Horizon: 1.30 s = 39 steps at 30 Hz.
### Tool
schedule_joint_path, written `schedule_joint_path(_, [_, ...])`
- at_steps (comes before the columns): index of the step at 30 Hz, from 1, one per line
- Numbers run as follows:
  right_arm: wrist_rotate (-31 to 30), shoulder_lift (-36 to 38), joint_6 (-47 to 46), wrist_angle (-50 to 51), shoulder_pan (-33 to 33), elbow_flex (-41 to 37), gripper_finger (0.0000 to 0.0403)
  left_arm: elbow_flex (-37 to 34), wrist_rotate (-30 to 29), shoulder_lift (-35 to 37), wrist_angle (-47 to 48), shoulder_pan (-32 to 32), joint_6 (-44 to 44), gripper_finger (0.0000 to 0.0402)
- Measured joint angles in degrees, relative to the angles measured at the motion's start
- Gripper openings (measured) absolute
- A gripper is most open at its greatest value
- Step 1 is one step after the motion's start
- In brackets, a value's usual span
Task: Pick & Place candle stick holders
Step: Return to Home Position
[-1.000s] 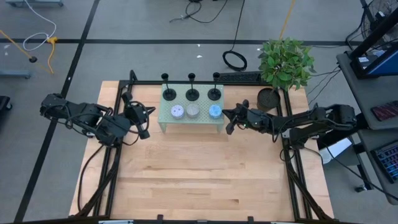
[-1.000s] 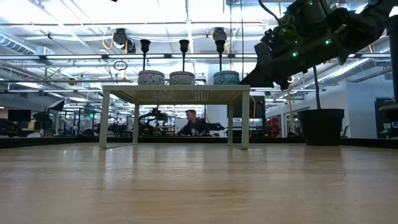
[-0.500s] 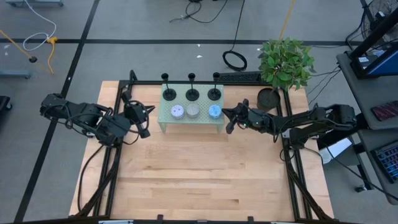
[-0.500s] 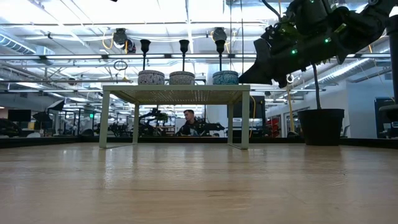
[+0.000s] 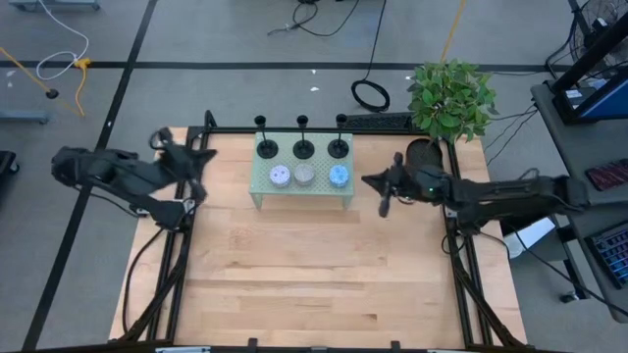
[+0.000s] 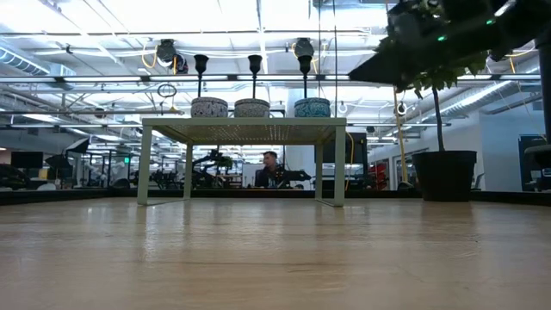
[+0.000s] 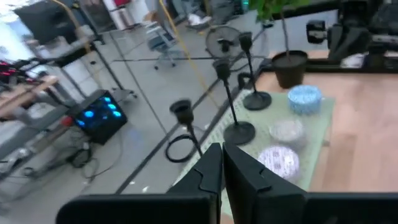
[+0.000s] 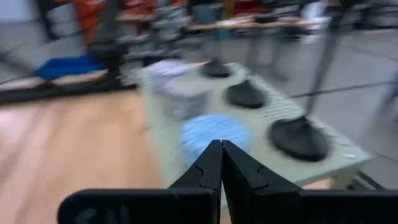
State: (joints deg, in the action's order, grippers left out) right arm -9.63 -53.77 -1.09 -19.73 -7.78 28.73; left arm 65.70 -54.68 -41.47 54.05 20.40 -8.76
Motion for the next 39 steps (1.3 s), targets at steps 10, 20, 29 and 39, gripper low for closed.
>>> schedule_joint_path(10, [29.4,11.6,12.2,11.7,0.0,0.0,0.0000,-22.2,15.3,20.3,-18.3,1.8,5.1,0.0021])
schedule_joint_path(20, [30.8,12.0,14.9,13.3,-0.5,0.0,0.0000,-47.4,25.8,27.2,-47.3,1.8,20.9,0.0021])
schedule_joint_path(29, [31.0,12.2,15.5,10.5,-1.5,-1.6,0.0000,-58.0,26.5,28.9,-66.0,-2.0,29.5,0.0021])
schedule_joint_path(39, [35.4,15.8,10.8,3.0,-7.9,-9.0,0.0000,-58.1,34.3,30.0,-63.8,-11.4,27.0,0.0021])
